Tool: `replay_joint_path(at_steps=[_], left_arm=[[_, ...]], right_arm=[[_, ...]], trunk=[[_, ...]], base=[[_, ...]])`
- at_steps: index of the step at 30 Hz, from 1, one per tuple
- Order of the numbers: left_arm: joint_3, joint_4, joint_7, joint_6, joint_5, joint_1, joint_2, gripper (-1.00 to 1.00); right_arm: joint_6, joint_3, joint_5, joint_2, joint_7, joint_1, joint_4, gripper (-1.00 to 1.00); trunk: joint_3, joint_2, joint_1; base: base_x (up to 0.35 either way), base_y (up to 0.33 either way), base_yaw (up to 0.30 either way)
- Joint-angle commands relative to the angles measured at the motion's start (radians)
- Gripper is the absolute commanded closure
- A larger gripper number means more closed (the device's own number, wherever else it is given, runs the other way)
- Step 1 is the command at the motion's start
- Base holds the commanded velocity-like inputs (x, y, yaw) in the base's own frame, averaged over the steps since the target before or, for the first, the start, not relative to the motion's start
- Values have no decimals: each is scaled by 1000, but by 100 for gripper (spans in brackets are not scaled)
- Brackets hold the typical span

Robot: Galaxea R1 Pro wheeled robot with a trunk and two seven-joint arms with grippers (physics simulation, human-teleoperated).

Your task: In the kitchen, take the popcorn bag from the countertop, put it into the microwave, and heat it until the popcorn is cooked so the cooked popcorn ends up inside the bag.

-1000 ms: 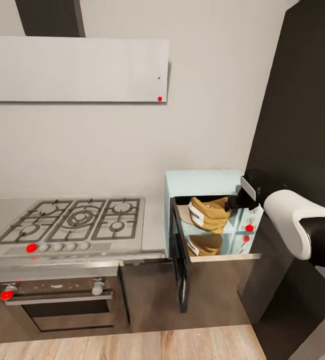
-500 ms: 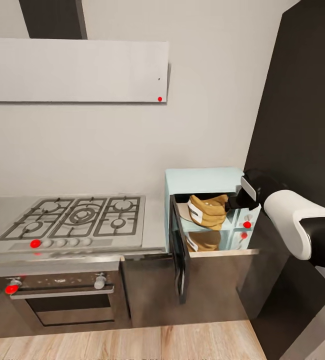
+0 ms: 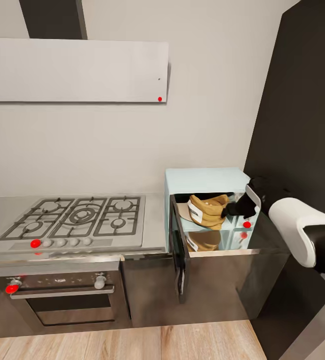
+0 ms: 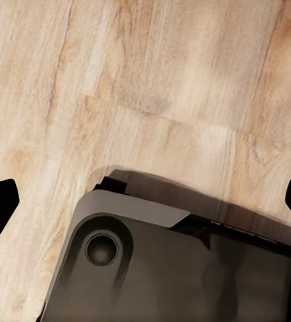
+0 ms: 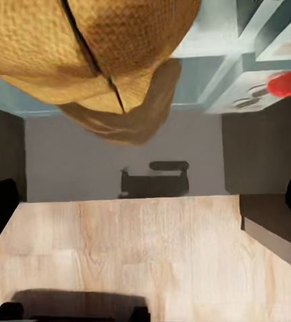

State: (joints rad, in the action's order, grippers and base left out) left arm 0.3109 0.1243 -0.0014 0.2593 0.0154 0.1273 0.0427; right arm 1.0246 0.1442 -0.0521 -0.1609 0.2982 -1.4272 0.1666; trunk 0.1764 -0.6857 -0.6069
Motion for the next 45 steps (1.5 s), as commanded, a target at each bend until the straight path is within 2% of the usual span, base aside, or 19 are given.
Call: replay_joint_path(at_steps=[1,5,7,11,12,14,16,18,22,23,26,29,31,32,34,38,39,42,45], left_arm=[[2,0,0,3,2,1,0,-100],[1,0,0,3,2,1,0,-100],[1,0,0,3,2,1,0,-100],[-1,0,0,3,2,0,0,-100],[-1,0,0,3,2,0,0,-100],[-1,0,0,3,2,0,0,-100],[-1,0,0,3,2,0,0,-100],[-1,0,0,3,2,0,0,-100],[-2,0,0,3,0,1,0,-100],[-2,0,0,3,0,1,0,-100],[-2,0,0,3,0,1,0,-100],[-2,0,0,3,0,1,0,-100],[-1,0,0,3,1,1,0,-100],[0,0,2,3,1,2,0,-100],[-1,0,1,3,1,2,0,-100],[-1,0,1,3,2,2,0,-100],[-1,0,0,3,2,2,0,-100],[-1,0,1,3,2,2,0,-100],[-1,0,1,3,2,2,0,-100]], right_arm=[[-24,8,-4,-4,15,14,3,-100],[-126,4,-2,-10,35,106,52,-100],[-148,4,-1,-22,45,173,176,-100],[-158,-1,0,-36,43,369,520,-100],[-161,-17,0,-36,42,412,598,-100],[-192,-110,-1,-34,42,497,752,-100],[-241,-173,-1,-28,40,567,868,-100],[-284,-191,-1,-25,39,610,920,-100],[-377,-206,1,-22,40,678,965,-100],[-389,-224,2,-22,41,691,969,-100],[-410,-273,3,-20,42,704,956,-100],[-462,-282,2,-8,45,720,940,-100],[-485,-282,2,-6,45,736,938,-100],[-550,-280,0,-5,44,753,936,-100],[-574,-279,1,-2,45,756,934,-100],[-626,-277,-11,64,46,763,926,-100],[-633,-271,-13,72,45,764,912,-100],[-650,-230,-15,79,38,764,893,-100],[-668,-211,-15,81,33,764,872,-100]], trunk=[[2,-1,0],[2,-1,0],[2,-1,0],[2,-1,0],[2,-1,0],[2,-1,0],[2,-1,0],[2,-1,0],[2,-1,0],[2,-1,0],[2,-1,0],[2,-1,0],[2,-1,0],[2,-1,0],[2,-1,0],[2,-1,0],[2,-1,0],[2,-1,0],[2,-1,0]], base=[[0,0,0],[0,0,0],[0,0,0],[0,0,0],[0,0,0],[0,0,0],[0,0,0],[0,0,0],[0,0,0],[0,0,0],[0,0,0],[0,0,0],[44,0,0],[290,0,0],[218,0,0],[35,0,0],[5,0,0],[95,0,0],[287,0,0]])
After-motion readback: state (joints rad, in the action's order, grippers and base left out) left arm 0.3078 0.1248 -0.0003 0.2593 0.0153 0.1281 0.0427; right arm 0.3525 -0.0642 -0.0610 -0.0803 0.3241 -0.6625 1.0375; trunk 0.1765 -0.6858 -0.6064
